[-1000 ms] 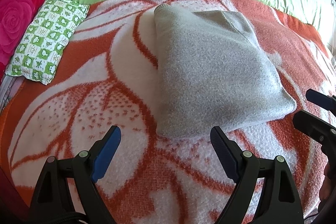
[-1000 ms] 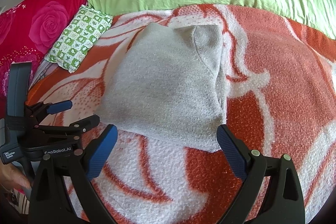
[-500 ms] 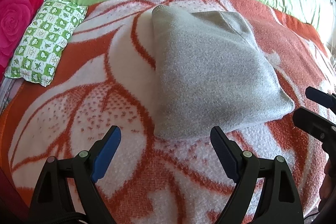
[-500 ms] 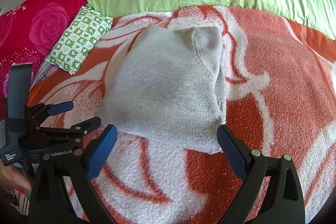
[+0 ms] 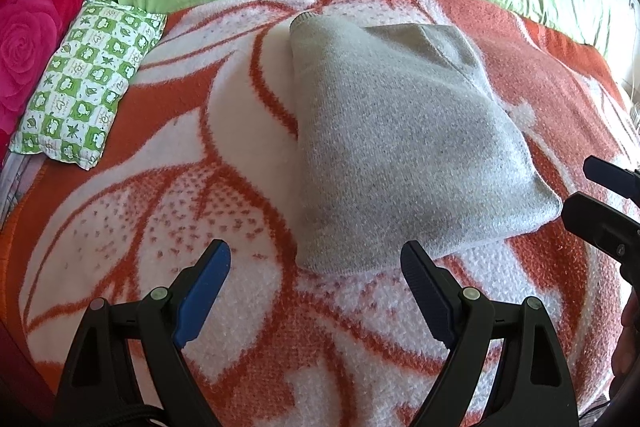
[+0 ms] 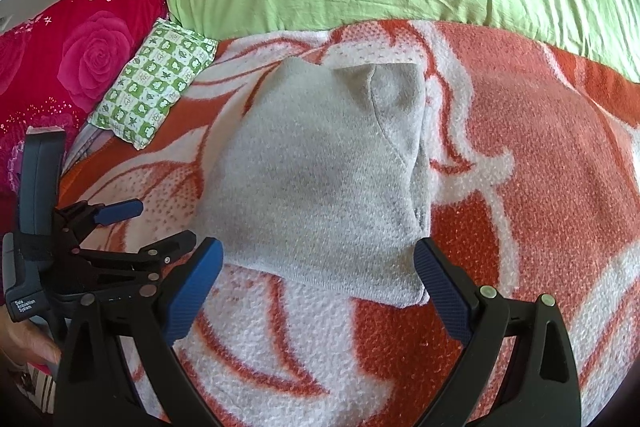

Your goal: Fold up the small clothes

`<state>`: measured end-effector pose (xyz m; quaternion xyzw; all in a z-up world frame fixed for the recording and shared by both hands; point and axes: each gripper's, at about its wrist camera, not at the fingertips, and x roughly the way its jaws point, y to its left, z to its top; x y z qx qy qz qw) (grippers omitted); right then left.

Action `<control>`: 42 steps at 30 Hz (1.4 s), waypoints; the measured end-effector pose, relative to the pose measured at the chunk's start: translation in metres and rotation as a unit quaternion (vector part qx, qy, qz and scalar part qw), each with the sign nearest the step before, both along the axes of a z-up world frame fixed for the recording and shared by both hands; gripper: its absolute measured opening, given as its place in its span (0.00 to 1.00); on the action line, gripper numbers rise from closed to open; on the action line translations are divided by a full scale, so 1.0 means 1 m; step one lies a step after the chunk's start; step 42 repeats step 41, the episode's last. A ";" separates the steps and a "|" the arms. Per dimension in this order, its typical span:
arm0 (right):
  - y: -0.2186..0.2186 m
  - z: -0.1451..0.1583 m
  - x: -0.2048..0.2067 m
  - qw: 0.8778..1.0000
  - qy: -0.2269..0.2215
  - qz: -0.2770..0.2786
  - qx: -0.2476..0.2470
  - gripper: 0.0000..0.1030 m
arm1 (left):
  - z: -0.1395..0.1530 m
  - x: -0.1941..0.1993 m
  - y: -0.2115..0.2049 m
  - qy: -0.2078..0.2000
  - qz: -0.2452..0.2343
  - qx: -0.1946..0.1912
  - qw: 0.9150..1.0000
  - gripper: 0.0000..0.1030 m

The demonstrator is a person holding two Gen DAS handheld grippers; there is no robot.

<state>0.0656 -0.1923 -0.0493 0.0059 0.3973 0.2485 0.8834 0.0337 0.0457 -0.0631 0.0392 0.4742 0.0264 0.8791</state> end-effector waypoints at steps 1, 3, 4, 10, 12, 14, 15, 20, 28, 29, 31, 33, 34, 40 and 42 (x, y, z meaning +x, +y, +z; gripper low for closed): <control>0.000 0.000 0.001 1.000 0.000 0.001 0.000 0.94 | 0.000 0.000 0.000 0.000 0.001 0.001 1.000 0.85; 0.001 0.000 0.002 1.000 0.001 0.002 -0.001 0.94 | 0.000 0.001 0.000 0.000 0.001 0.000 1.000 0.85; 0.001 0.000 0.002 1.000 0.000 0.002 0.000 0.94 | 0.000 0.001 0.001 0.001 0.002 0.000 1.000 0.85; -0.001 -0.001 0.006 1.000 0.003 0.003 0.000 0.94 | 0.000 0.003 0.002 0.003 0.005 0.000 1.000 0.85; -0.001 -0.001 0.006 1.000 0.003 0.003 0.000 0.94 | 0.000 0.003 0.002 0.004 0.005 0.001 1.000 0.85; 0.000 -0.002 0.006 1.000 0.003 0.004 0.000 0.94 | 0.000 0.003 0.002 0.004 0.006 0.001 1.000 0.85; -0.001 -0.002 0.006 1.000 0.003 0.004 0.001 0.94 | 0.000 0.003 0.002 0.004 0.005 0.001 1.000 0.85; 0.000 -0.003 0.006 1.000 0.004 0.004 0.001 0.94 | 0.000 0.004 0.002 0.006 0.006 0.001 1.000 0.85; 0.000 -0.004 0.007 1.000 0.005 0.006 0.001 0.94 | 0.000 0.004 0.002 0.003 0.009 0.005 1.000 0.85; 0.000 -0.004 0.007 1.000 0.005 0.006 0.001 0.94 | 0.000 0.004 0.003 0.001 0.010 0.006 1.000 0.85; -0.001 -0.005 0.008 1.000 0.006 0.005 0.003 0.94 | 0.001 0.004 0.004 -0.003 0.014 0.009 1.000 0.85; -0.002 -0.006 0.010 1.000 0.007 0.005 0.004 0.94 | 0.002 0.007 0.006 -0.003 0.013 0.009 1.000 0.85; -0.002 -0.006 0.011 1.000 0.008 0.006 0.005 0.94 | 0.003 0.008 0.007 -0.002 0.015 0.010 1.000 0.85; -0.002 -0.007 0.018 1.000 0.012 0.003 0.007 0.94 | 0.005 0.019 0.023 0.004 0.038 0.005 0.999 0.85; -0.002 -0.007 0.019 1.000 0.012 0.002 0.007 0.94 | 0.006 0.019 0.024 0.001 0.041 0.007 0.999 0.85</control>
